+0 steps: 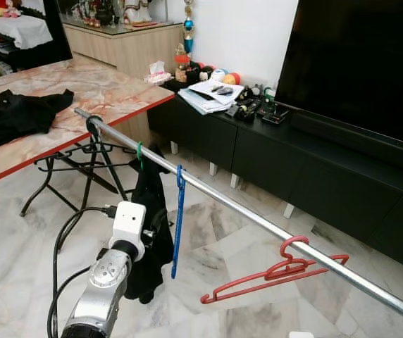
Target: Hang hanger
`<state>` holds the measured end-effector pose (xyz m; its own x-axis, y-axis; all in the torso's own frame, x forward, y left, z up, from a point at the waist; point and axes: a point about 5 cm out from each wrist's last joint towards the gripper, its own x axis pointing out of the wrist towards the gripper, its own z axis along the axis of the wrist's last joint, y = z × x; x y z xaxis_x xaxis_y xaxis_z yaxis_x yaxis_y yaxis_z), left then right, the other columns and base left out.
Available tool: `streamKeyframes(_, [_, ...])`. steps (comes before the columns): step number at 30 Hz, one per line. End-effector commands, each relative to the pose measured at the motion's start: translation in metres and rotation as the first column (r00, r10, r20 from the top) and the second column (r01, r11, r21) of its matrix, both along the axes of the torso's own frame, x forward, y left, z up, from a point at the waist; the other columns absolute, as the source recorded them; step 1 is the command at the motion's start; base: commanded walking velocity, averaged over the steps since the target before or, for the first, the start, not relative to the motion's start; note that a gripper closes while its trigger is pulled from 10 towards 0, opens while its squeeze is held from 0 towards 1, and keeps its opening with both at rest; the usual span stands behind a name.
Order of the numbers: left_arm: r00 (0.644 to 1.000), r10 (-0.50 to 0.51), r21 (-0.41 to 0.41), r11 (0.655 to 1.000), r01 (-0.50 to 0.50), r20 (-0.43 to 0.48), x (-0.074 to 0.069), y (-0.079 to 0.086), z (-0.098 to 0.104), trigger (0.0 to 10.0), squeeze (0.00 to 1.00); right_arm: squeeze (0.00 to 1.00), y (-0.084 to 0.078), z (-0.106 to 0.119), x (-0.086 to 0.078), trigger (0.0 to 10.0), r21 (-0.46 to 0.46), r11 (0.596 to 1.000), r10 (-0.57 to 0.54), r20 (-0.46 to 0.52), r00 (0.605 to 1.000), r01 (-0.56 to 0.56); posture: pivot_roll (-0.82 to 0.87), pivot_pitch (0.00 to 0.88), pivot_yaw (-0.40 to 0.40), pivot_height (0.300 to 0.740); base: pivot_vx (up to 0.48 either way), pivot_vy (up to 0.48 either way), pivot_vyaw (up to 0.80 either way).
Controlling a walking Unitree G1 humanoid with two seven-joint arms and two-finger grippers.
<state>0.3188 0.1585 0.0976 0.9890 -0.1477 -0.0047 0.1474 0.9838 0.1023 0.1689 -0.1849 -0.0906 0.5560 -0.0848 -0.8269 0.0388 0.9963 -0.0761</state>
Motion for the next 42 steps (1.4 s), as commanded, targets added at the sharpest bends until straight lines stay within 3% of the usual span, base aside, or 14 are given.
streamKeyframes(1, [0.998,0.012,-0.010,1.000,-0.011,0.063,0.001,0.000,0.011,10.0,0.00,0.00,-0.001,0.001,0.001,10.0,-0.003,1.000,0.002,0.002,1.000,-0.002,0.05,0.000,-0.006,0.740,0.000,0.000,0.00])
streamKeyframes(7, [0.988,0.010,-0.012,1.000,-0.008,0.157,0.004,-0.002,0.028,10.0,0.00,0.00,-0.001,0.000,0.000,10.0,-0.004,1.000,0.002,0.001,1.000,-0.002,0.05,0.000,-0.002,0.740,0.000,0.000,0.00])
streamKeyframes(35, [0.981,-0.012,-0.017,1.000,0.015,0.193,0.000,-0.008,0.030,10.0,0.00,0.00,0.000,-0.001,-0.002,10.0,-0.009,1.000,0.018,-0.005,1.000,-0.018,0.05,0.000,-0.010,0.740,0.301,0.000,0.00])
streamKeyframes(42, [0.978,-0.035,-0.003,0.999,0.036,0.204,-0.006,-0.008,0.029,10.0,0.00,0.00,0.001,-0.001,-0.003,10.0,-0.012,1.000,0.022,-0.006,1.000,-0.022,0.05,0.000,-0.010,0.740,0.073,0.000,0.00])
